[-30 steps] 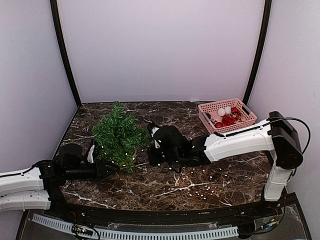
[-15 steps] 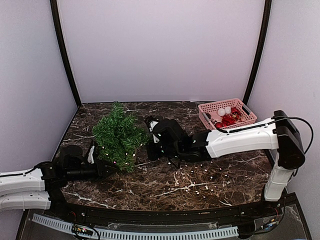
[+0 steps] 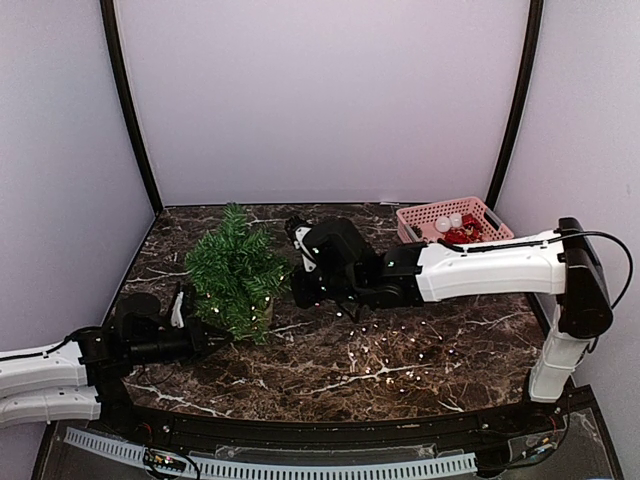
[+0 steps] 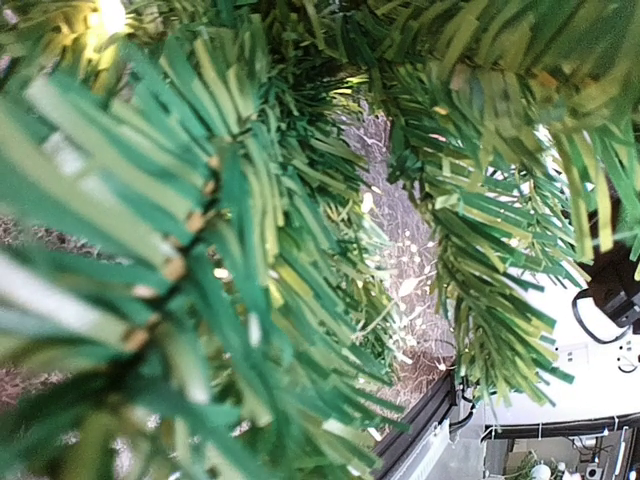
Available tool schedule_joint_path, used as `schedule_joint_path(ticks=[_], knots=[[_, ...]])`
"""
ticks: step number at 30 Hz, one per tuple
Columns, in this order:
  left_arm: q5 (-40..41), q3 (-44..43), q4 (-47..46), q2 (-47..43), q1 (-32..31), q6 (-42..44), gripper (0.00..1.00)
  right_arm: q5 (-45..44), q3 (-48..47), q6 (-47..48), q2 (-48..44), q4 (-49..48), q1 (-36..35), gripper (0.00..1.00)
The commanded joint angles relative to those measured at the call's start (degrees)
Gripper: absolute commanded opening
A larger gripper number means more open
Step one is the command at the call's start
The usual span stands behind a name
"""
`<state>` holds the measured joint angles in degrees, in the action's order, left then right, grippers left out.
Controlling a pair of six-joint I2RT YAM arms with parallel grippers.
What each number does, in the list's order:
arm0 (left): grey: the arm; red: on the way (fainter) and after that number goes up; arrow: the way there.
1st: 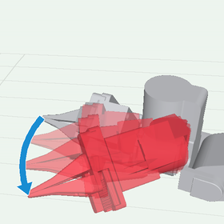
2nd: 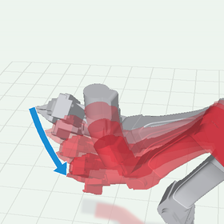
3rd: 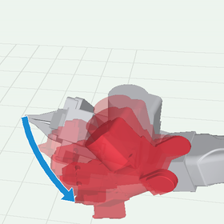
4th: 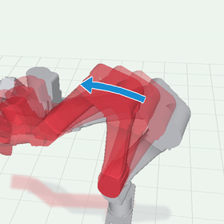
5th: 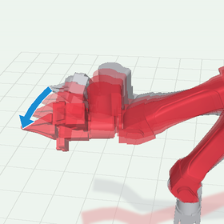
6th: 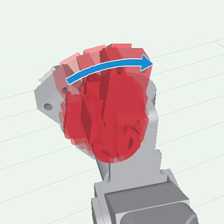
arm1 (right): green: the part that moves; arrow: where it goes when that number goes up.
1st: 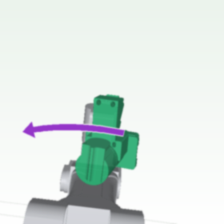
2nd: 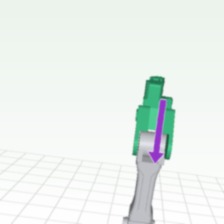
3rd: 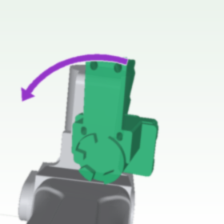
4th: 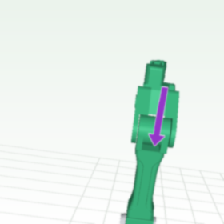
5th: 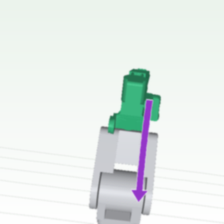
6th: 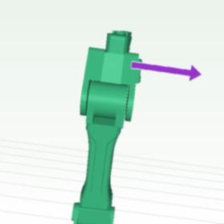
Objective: Decorate the small christmas tree
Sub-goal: Wrap the side of the string light in the gap of the branches.
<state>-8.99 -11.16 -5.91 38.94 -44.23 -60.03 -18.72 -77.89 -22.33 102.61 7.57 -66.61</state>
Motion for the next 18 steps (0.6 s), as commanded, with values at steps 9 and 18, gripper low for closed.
schedule_joint_path(ticks=[9,18], knots=[[2.22,1.49,3.79,-2.09,0.27,-0.88,0.0,-0.74,-4.72,3.16,1.62,4.24,3.03,0.0],[2.4,1.53,4.27,-2.17,0.37,-0.74,0.0,0.82,-5.66,3.94,3.75,3.96,3.99,0.0]])
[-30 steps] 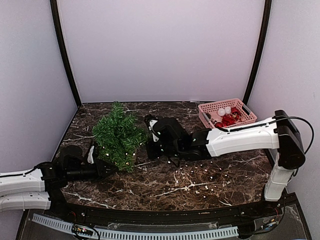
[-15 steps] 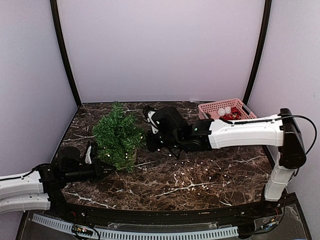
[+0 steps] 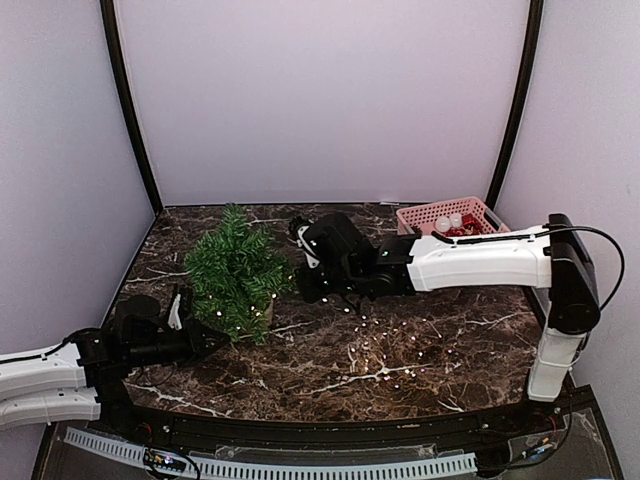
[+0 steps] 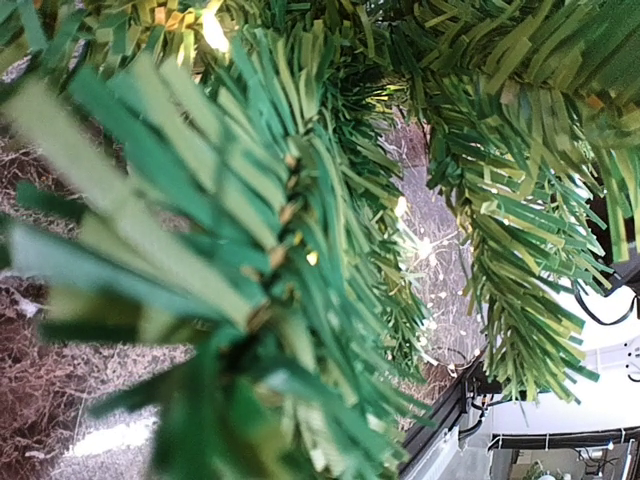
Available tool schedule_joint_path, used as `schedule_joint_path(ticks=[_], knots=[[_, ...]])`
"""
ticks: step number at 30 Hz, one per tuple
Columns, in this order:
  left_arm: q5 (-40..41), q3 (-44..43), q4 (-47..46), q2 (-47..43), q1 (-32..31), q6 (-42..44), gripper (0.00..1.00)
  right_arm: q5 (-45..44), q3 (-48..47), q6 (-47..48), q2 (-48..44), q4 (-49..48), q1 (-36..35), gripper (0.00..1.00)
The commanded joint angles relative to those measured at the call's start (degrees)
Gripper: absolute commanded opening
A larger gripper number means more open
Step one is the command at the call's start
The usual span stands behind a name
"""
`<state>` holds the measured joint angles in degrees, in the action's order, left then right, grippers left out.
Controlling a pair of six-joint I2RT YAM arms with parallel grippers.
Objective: Decorate the small christmas tree
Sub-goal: Wrap the side of the string light in the gap of the branches.
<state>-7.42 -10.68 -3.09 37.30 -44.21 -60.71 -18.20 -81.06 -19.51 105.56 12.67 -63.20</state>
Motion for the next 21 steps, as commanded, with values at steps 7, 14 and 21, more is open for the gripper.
schedule_joint_path(ticks=[7,14,21], knots=[[1.87,0.58,2.77,-0.97,0.34,0.49,0.0,1.71,-5.15,3.34,0.76,-1.59,0.89,0.0],[1.91,0.23,2.76,-1.09,0.4,0.72,0.0,5.22,-8.02,3.4,3.58,-2.07,3.09,0.0],[2.66,-0.29,4.71,-1.17,0.58,1.26,0.0,9.09,-4.43,0.92,5.8,-3.29,4.08,0.0]])
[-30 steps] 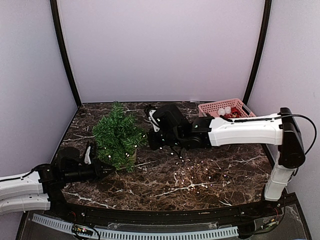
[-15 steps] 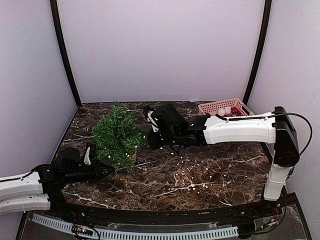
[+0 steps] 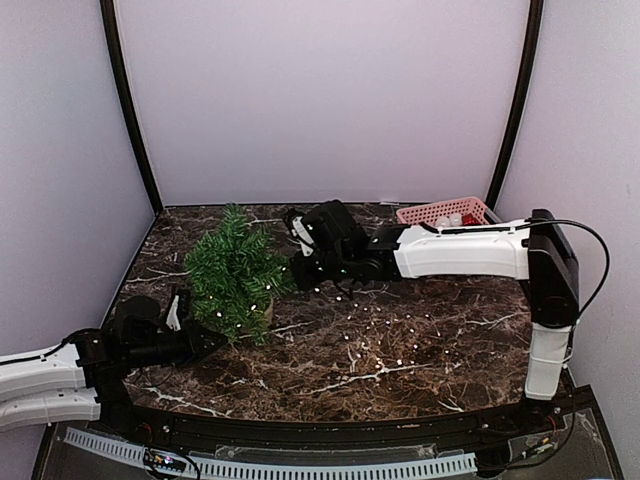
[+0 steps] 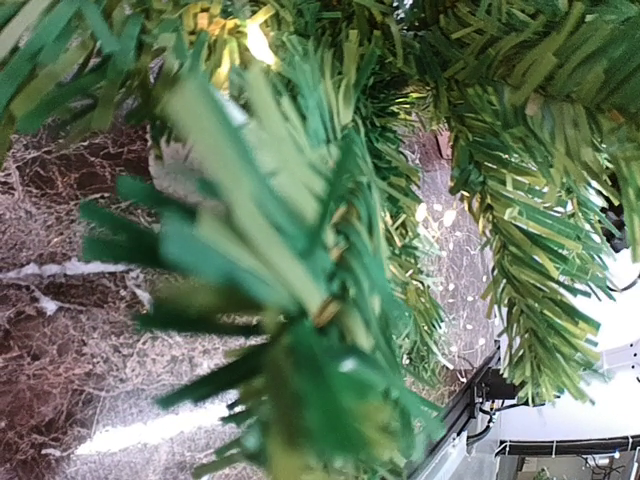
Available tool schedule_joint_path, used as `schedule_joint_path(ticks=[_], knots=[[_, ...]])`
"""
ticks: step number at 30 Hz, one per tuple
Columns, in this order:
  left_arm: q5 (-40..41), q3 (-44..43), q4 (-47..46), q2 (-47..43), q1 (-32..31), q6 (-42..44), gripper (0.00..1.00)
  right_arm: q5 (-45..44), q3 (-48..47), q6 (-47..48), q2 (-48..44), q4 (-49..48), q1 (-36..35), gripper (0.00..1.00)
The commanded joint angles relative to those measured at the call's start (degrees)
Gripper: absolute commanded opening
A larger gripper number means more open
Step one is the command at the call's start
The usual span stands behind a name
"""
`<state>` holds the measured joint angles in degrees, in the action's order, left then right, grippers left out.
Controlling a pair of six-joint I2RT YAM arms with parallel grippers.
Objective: Decorate the small christmas tree
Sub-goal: Wrap the side of the string light in the gap of the branches.
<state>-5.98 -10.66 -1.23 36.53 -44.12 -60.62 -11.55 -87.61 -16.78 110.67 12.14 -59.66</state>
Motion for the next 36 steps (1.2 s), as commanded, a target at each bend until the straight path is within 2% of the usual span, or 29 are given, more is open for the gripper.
schedule_joint_path(ticks=[1,7,23,25,28,29,33,36], knots=[[1.44,-0.41,3.05,-0.41,0.47,1.32,0.0,3.27,3.67,-2.52,0.23,-3.93,0.51,0.0],[4.22,-2.67,5.2,0.87,1.19,5.33,0.0,8.69,11.73,-7.08,-1.93,-9.56,-0.33,0.0],[8.94,-7.8,7.05,7.71,6.93,18.88,0.01,9.13,15.55,-10.44,-1.84,-17.08,-4.72,0.0],[9.69,-8.81,7.97,8.05,7.4,20.07,0.06,8.78,16.06,-10.96,-2.02,-18.4,-5.1,0.0],[11.65,-10.99,10.55,7.72,7.72,21.11,0.19,7.79,17.4,-12.33,-2.55,-21.01,-5.54,0.0],[11.98,-11.38,12.31,7.39,7.77,21.36,0.27,7.39,17.89,-12.84,-2.76,-22.01,-5.51,0.0],[13.23,-13.06,19.23,2.53,7.79,21.19,0.49,6.16,19.04,-14.33,-3.02,-24.54,-5.55,0.0],[12.16,-12.93,24.22,-3.68,7.74,19.9,0.6,5.84,19.04,-14.73,-3.0,-25.06,-5.55,0.0]])
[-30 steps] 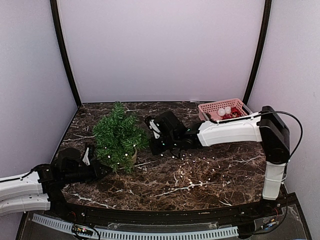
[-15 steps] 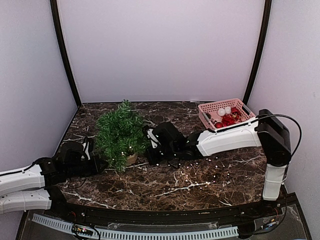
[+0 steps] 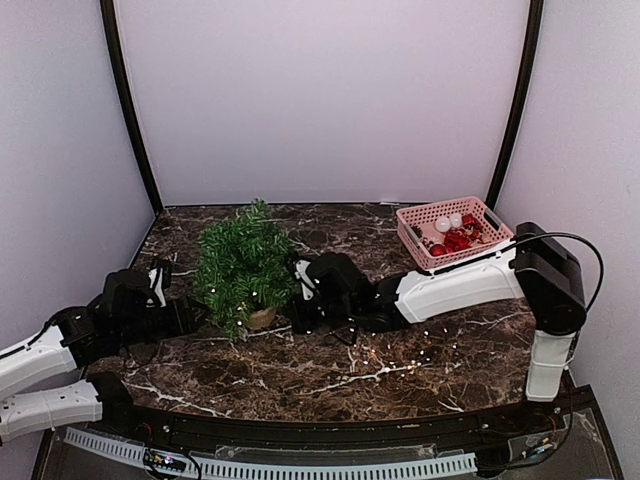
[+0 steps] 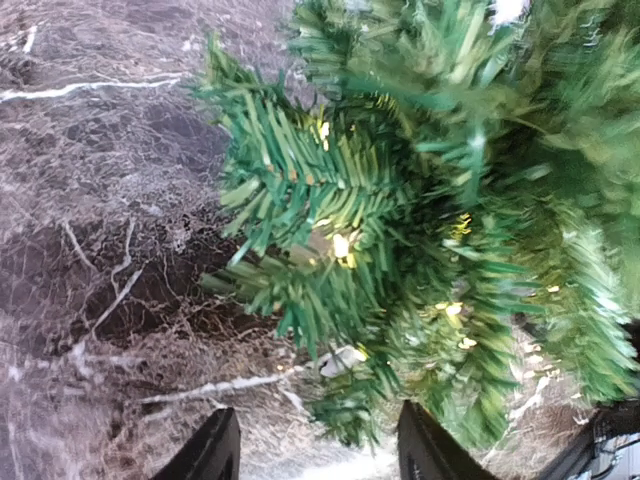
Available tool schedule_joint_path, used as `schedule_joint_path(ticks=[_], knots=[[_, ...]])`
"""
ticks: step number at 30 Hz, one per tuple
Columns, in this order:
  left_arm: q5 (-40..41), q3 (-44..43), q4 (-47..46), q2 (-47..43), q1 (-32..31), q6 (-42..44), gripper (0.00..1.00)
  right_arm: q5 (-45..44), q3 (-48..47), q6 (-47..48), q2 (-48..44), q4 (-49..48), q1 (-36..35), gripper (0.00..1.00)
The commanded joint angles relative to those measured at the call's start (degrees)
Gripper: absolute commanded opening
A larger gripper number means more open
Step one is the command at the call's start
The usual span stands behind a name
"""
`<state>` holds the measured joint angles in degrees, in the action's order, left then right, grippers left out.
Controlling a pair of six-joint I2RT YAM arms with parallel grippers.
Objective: Decorate the small christmas tree
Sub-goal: Wrap the side of the string light in the gap of the branches.
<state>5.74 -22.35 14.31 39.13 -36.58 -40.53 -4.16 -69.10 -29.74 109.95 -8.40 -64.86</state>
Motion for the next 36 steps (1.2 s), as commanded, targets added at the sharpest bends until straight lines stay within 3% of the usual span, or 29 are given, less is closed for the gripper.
schedule_joint_path(ticks=[1,3,7,13,20,25,31,36], knots=[[-0.23,-1.0,9.18,-7.5,0.2,-0.53,0.64,-1.51,0.75,-1.88,-2.53,-4.5,-0.35,0.0],[-2.28,0.38,9.93,-11.49,0.26,-1.52,0.67,-0.96,1.87,-1.8,-3.65,-5.1,-0.34,0.08],[-7.32,2.02,9.79,-14.31,0.2,-3.14,0.73,1.59,5.26,0.22,-7.93,-6.03,-0.31,0.35],[-11.28,2.19,9.35,-14.09,0.24,-3.13,0.78,6.0,11.01,3.96,-15.76,-3.31,-0.39,0.57],[-16.8,4.35,5.12,-13.35,0.2,-3.52,0.8,-0.11,18.86,7.79,-23.98,7.62,3.45,0.8],[-21.27,7.45,-1.56,-12.2,0.19,-6.08,0.8,1.93,25.95,9.93,-27.35,9.93,7.98,0.84],[-25.71,10.88,-11.04,-8.16,0.2,-9.26,0.84,3.9,30.2,13.01,-26.59,3.02,8.41,0.84],[-27.33,12.03,-16.35,-4.76,0.14,-10.38,0.85,3.91,29.0,14.18,-22.33,-1.04,8.63,0.77]])
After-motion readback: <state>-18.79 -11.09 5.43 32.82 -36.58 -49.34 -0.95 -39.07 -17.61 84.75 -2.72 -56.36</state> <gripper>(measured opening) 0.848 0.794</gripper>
